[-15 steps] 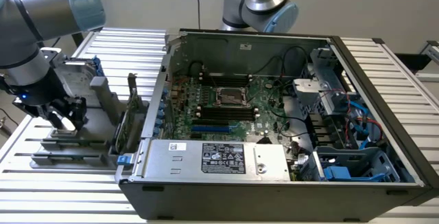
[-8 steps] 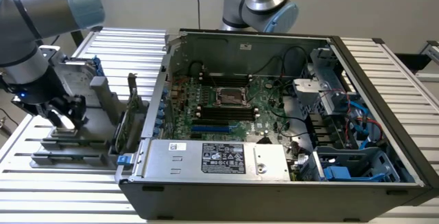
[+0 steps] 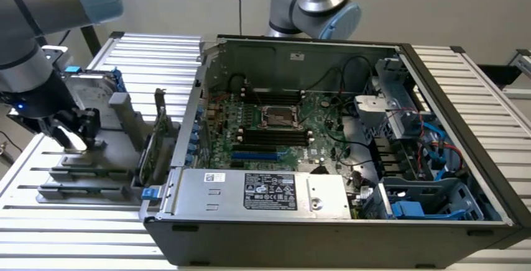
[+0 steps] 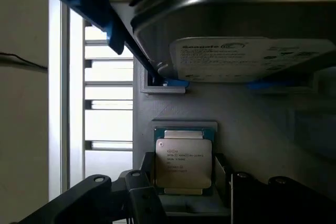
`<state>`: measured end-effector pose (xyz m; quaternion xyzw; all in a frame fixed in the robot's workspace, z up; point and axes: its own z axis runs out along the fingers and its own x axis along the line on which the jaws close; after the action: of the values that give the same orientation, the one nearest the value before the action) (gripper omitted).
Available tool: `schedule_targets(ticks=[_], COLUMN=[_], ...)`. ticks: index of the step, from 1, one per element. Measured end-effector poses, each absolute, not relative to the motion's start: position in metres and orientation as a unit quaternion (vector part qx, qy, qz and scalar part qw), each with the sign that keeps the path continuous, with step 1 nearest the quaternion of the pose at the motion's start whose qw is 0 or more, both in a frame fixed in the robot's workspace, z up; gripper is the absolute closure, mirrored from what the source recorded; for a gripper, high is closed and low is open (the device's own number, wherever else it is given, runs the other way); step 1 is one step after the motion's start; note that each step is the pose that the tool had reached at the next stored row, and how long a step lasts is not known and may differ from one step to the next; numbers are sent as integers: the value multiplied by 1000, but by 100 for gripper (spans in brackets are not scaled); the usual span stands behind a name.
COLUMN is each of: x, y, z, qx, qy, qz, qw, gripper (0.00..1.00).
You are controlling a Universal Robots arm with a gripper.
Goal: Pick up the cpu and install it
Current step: 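Pick up the cpu and move it towards the insertion slot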
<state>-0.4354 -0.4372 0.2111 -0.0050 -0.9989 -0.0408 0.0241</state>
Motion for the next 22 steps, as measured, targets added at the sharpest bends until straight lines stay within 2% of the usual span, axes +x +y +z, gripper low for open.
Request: schedule_targets(ticks=[22], x=[-406], y=[-437], z=[311], qx=[-3], qy=[-999], qz=[-42], qw=[27], gripper=[46])
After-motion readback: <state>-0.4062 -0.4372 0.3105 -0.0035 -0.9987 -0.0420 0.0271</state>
